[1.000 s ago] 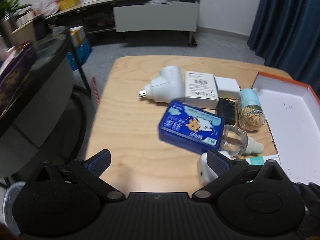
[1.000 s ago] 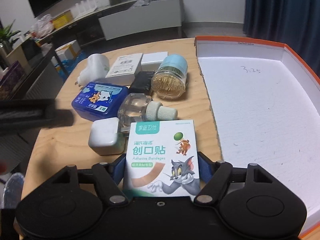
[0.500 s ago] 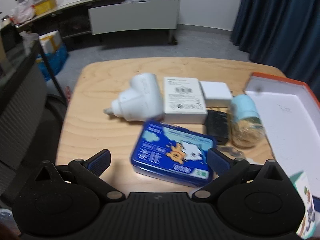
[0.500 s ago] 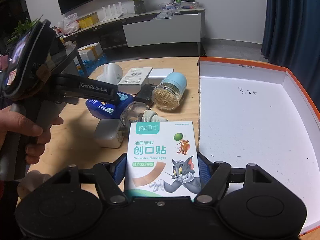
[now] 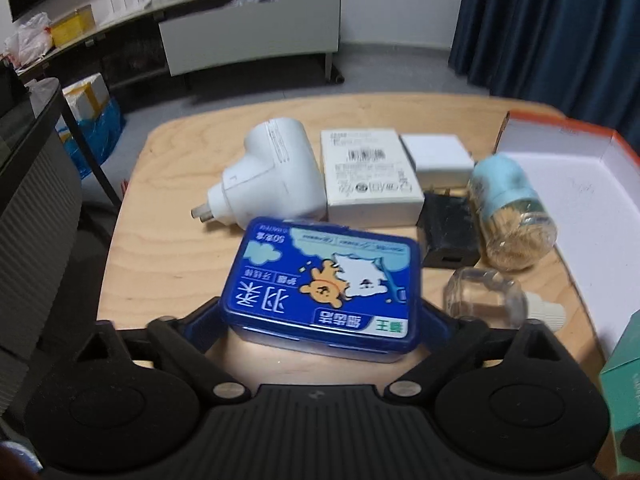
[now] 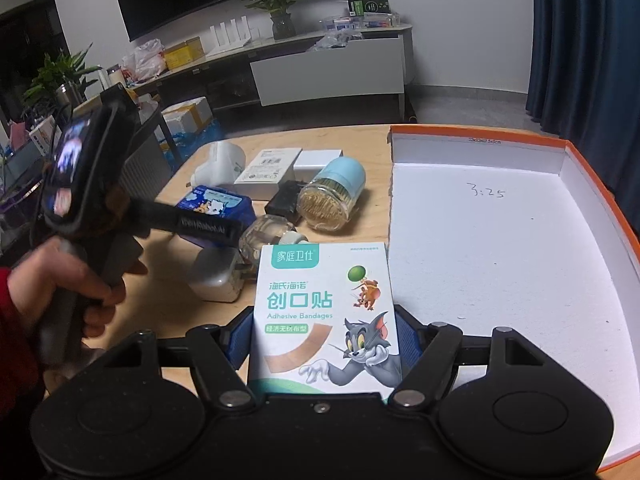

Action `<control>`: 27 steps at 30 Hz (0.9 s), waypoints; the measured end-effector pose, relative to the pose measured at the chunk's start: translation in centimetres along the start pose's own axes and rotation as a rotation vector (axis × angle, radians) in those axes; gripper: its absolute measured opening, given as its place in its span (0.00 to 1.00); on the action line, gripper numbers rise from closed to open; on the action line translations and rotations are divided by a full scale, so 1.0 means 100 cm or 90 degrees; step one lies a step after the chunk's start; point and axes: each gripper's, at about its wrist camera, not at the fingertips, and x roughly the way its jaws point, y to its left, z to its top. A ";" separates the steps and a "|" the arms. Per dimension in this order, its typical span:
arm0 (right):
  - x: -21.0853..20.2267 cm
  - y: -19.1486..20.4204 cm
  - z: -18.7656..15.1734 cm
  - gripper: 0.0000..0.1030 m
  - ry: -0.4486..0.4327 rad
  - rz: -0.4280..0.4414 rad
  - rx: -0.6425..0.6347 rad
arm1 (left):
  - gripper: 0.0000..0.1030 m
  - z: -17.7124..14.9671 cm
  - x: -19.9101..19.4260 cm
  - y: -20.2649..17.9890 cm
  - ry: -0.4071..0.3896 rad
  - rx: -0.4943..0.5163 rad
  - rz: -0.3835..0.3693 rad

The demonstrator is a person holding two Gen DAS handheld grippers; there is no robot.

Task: Organize rigid objects
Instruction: 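Grasp the blue plastic box with the left gripper, then carry the bandage box and blue box toward the orange-rimmed tray with both grippers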

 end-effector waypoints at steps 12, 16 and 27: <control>-0.021 -0.003 0.008 0.81 -0.036 0.002 0.004 | 0.90 -0.003 -0.054 -0.004 -0.076 -0.039 0.011; -0.033 -0.004 0.008 0.81 -0.053 0.003 0.004 | 0.90 -0.012 -0.072 -0.008 -0.095 -0.051 0.004; -0.058 -0.015 0.011 0.81 -0.084 0.003 0.019 | 0.90 -0.023 -0.120 -0.034 -0.134 -0.061 -0.001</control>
